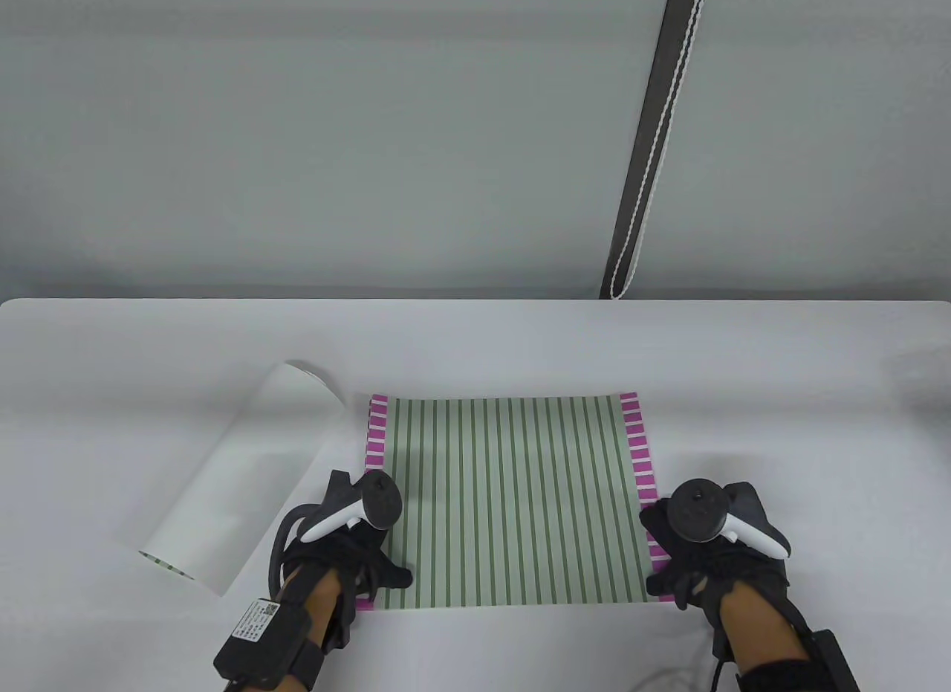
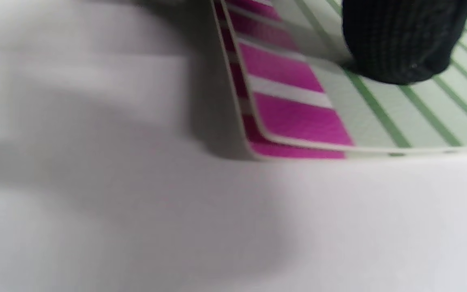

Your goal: Unroll mouse pads and stack together

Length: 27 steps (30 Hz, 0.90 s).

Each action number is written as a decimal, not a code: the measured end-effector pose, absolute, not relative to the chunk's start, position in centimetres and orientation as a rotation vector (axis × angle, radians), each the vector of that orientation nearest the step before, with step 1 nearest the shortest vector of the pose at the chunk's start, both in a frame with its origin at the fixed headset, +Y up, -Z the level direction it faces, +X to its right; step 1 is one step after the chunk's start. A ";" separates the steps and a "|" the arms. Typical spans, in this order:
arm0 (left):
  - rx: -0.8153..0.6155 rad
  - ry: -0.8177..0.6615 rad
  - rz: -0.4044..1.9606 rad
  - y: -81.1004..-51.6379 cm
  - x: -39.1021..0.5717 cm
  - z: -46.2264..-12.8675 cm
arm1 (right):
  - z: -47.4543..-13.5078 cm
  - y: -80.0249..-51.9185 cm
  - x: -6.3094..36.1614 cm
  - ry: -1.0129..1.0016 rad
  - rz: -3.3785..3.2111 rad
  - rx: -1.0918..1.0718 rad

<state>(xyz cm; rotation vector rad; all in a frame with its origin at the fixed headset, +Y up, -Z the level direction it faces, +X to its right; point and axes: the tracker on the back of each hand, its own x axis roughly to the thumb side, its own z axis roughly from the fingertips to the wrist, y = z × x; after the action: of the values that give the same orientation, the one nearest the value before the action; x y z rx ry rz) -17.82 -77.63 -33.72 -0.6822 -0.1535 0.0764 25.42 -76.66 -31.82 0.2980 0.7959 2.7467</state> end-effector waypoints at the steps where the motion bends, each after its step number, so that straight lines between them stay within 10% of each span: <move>1: -0.667 -0.152 0.079 -77.6 -17.9 -33.7 | -31.8 -76.5 25.4 0.791 2.769 0.316; 10: -0.310 -0.110 0.483 -70.7 -21.5 -33.3 | -31.1 -70.3 24.5 0.182 2.465 0.436; 16: -0.156 0.196 0.772 -67.1 -28.7 -33.6 | -29.9 -67.5 22.1 -0.030 2.104 0.620; 27: -0.412 0.649 0.445 -73.9 -32.9 -34.9 | -29.4 -69.3 21.4 0.100 1.998 0.627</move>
<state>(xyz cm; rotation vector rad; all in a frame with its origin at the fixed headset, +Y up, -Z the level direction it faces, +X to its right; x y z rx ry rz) -32.86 -73.86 -34.90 -0.4118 0.6489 0.4448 21.37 -69.32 -29.44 0.6267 0.0996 1.9975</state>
